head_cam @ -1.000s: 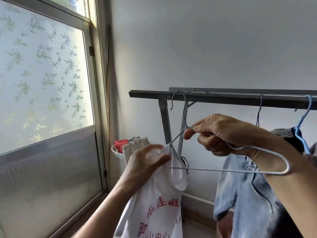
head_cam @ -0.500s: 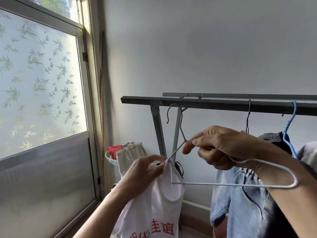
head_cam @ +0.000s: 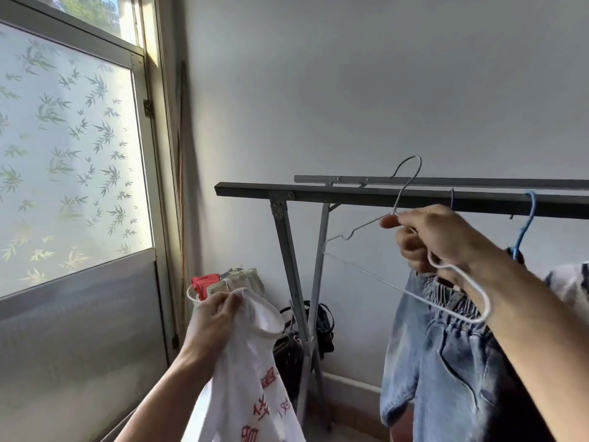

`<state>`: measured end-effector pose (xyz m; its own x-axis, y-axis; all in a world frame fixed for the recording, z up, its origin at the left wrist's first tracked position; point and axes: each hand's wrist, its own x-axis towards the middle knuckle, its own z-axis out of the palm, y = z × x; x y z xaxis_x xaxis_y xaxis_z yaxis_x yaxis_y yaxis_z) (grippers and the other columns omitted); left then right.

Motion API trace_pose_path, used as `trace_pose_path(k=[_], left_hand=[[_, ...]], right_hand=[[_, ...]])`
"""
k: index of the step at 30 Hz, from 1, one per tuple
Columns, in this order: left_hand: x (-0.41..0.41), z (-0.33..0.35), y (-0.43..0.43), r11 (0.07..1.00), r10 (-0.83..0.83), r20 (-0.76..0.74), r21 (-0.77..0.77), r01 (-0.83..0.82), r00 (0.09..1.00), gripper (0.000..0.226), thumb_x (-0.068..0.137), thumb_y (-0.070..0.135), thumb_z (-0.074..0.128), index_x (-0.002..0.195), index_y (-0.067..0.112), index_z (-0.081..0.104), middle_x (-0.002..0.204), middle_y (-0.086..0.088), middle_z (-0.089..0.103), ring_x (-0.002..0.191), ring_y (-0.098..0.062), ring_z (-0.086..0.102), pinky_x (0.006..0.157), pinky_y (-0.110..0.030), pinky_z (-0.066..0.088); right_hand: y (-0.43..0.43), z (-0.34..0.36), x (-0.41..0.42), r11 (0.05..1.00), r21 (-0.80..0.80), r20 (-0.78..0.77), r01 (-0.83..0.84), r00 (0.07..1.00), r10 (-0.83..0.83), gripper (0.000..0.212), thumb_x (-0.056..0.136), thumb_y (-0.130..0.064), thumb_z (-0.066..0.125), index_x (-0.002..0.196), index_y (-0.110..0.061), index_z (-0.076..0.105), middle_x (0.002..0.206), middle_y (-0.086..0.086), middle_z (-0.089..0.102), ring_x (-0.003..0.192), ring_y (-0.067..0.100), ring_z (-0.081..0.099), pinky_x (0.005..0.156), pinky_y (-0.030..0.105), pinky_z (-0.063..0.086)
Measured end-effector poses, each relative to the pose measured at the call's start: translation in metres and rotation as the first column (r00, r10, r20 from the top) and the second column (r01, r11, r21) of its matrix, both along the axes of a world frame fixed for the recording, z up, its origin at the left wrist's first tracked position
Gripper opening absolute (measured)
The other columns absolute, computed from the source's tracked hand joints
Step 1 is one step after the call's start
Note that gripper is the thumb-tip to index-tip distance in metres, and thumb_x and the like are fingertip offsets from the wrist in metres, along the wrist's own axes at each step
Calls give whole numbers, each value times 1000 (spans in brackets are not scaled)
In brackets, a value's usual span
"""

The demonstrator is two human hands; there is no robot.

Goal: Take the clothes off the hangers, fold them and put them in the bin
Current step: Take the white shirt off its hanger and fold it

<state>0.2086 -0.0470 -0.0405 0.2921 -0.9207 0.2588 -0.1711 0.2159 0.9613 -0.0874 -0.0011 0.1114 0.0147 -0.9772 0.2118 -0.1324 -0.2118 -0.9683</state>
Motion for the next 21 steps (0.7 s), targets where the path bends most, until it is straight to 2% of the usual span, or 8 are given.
trace_pose_path(k=[4,8,13,14,16,17,19,21], left_hand=[[-14,6,7,994,-105,-108,-41,101,989,17,96,27,61,90,19,75,86,-7,74,79,-26,69,75,-45,59],[-12,12,11,991,-124,-146,-59,116,981,17,96,30,59,97,21,74,92,-6,75,85,-24,70,80,-43,58],[-7,20,21,992,-122,-169,-50,115,978,16,91,30,65,91,18,76,90,-11,75,86,-26,70,82,-44,55],[-7,22,23,992,-122,-188,-49,115,975,17,90,30,66,91,16,76,91,-13,75,84,-26,70,81,-43,55],[-7,24,26,993,-111,-222,-52,102,969,18,91,29,66,92,13,74,91,-15,74,80,-23,69,75,-39,55],[-8,24,27,994,-106,-237,-54,96,966,18,91,28,65,93,12,73,90,-15,74,78,-21,68,71,-35,56],[-14,23,29,993,-118,-264,-57,106,957,19,93,27,64,95,10,71,83,-11,72,73,-16,67,63,-28,54],[-22,22,33,989,-144,-285,-63,131,948,18,93,28,63,93,12,69,77,-5,70,71,-16,65,63,-29,51]], right_hand=[[-43,-14,11,974,-8,13,224,974,-224,30,93,2,24,91,-3,53,36,-6,33,31,6,21,37,14,17],[-66,-21,15,953,54,-8,299,954,-299,33,89,5,21,86,-5,53,34,-5,35,30,7,23,38,13,18],[-77,-37,13,927,86,-226,365,913,-339,19,92,-4,32,95,-4,51,63,12,47,43,15,34,38,16,25],[-72,-39,13,913,41,-381,405,851,-361,15,94,-13,37,99,-6,50,75,17,51,52,20,45,43,22,34],[-56,-46,19,857,-214,-708,469,530,-467,29,97,-27,43,115,-5,47,108,24,51,92,36,57,69,38,47],[-41,-51,30,807,-396,-696,438,431,-575,35,98,-28,45,123,-3,44,118,23,49,105,39,55,78,42,45],[-4,-62,62,728,-618,-510,296,554,-658,31,99,-31,45,120,-9,51,112,13,57,98,33,59,76,38,46],[24,-76,97,895,-433,-561,110,744,-363,36,97,-49,43,108,-19,58,94,0,65,82,19,64,72,33,52]])
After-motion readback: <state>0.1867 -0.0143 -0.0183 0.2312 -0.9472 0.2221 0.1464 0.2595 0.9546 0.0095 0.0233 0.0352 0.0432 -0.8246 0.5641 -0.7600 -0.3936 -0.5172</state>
